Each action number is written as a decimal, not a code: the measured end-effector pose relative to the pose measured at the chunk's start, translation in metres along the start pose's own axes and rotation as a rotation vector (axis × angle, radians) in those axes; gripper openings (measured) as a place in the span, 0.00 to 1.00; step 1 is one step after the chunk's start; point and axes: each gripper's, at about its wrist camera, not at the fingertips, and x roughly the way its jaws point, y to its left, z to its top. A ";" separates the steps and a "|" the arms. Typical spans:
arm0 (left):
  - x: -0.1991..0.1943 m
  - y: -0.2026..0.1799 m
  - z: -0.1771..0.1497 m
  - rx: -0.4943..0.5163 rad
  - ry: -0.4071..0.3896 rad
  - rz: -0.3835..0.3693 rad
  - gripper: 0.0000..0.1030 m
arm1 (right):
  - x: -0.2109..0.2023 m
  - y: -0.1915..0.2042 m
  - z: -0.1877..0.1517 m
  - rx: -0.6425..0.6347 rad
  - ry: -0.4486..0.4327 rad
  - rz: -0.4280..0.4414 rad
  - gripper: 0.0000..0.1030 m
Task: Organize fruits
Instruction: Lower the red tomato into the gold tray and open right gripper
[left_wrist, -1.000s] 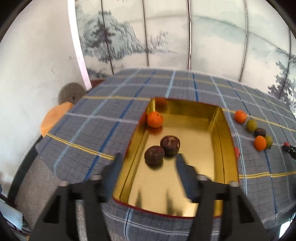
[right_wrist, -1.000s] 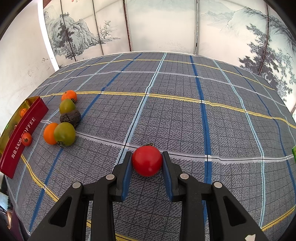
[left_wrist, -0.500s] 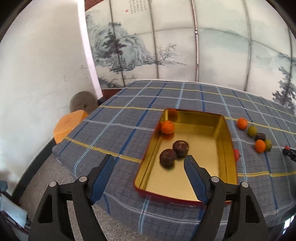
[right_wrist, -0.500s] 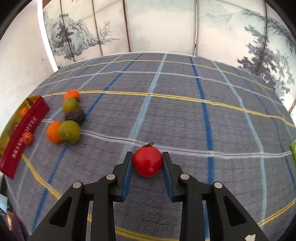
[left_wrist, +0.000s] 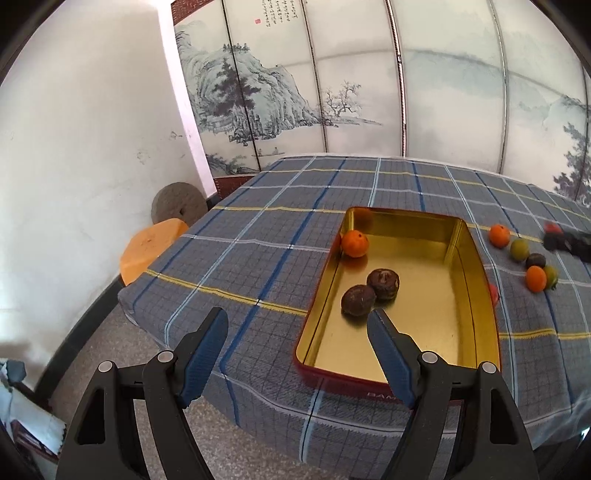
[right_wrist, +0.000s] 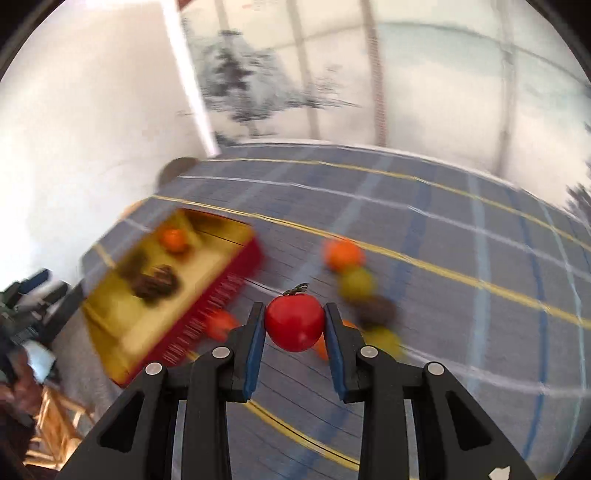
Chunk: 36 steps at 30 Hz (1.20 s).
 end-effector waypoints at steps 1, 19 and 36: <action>0.000 0.000 -0.001 0.003 0.001 0.003 0.76 | 0.007 0.012 0.010 -0.021 0.002 0.022 0.28; 0.003 0.012 -0.011 0.028 0.000 -0.005 0.76 | 0.119 0.078 0.065 -0.040 0.131 0.112 0.28; 0.008 0.012 -0.013 0.027 0.018 -0.026 0.76 | 0.158 0.105 0.075 -0.063 0.177 0.111 0.33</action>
